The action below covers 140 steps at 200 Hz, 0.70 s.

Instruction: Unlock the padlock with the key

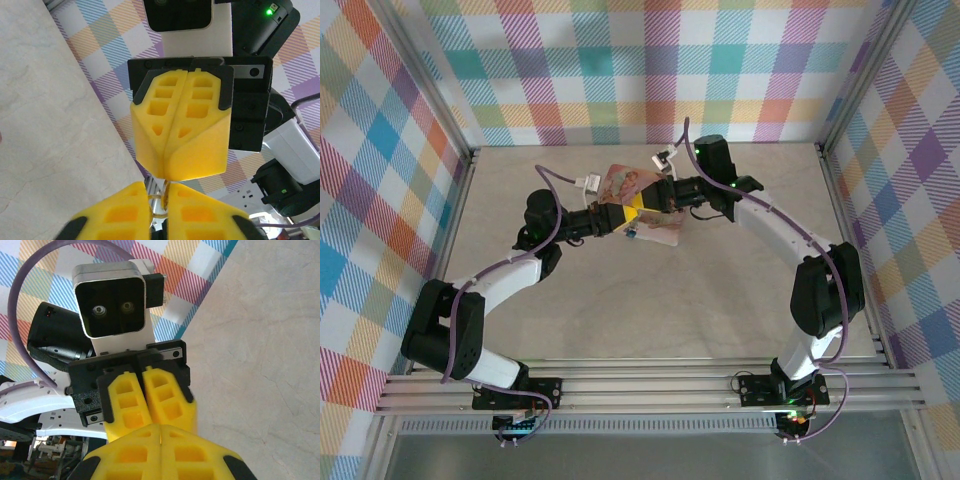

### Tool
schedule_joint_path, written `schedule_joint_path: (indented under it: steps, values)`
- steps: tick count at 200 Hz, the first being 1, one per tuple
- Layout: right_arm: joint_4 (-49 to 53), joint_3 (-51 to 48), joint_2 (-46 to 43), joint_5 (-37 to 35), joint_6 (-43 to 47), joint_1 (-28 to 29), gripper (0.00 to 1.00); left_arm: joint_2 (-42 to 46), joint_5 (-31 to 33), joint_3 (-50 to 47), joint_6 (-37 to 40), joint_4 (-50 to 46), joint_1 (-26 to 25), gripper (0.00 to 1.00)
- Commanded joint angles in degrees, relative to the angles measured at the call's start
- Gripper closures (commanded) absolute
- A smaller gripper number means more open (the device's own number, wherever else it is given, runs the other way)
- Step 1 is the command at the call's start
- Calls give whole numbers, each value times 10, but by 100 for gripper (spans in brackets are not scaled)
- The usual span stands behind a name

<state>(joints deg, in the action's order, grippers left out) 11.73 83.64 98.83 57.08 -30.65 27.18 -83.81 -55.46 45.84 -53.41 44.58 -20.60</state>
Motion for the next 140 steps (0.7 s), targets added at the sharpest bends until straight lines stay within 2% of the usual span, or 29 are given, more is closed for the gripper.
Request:
schedule_joint_path:
  steps: [1,22,26,34,62,109,140]
  values:
    - [1,14,3,23,14,3,100,-2,7,-3,17,1,-4,100]
    - [1,13,4,19,11,3,100,3,16,-3,37,-22,-3,100]
    - [2,13,2,15,10,3,95,4,18,-4,44,-28,-3,100]
    - [4,13,2,4,7,3,78,10,25,-6,59,-49,-3,100]
    - [22,12,1,-53,-12,-3,49,46,49,-29,127,-125,6,100]
    - [78,-3,7,-179,-27,-2,48,119,75,-70,206,-237,28,100]
    - [108,-16,26,-228,6,22,56,168,108,-75,271,-338,31,100]
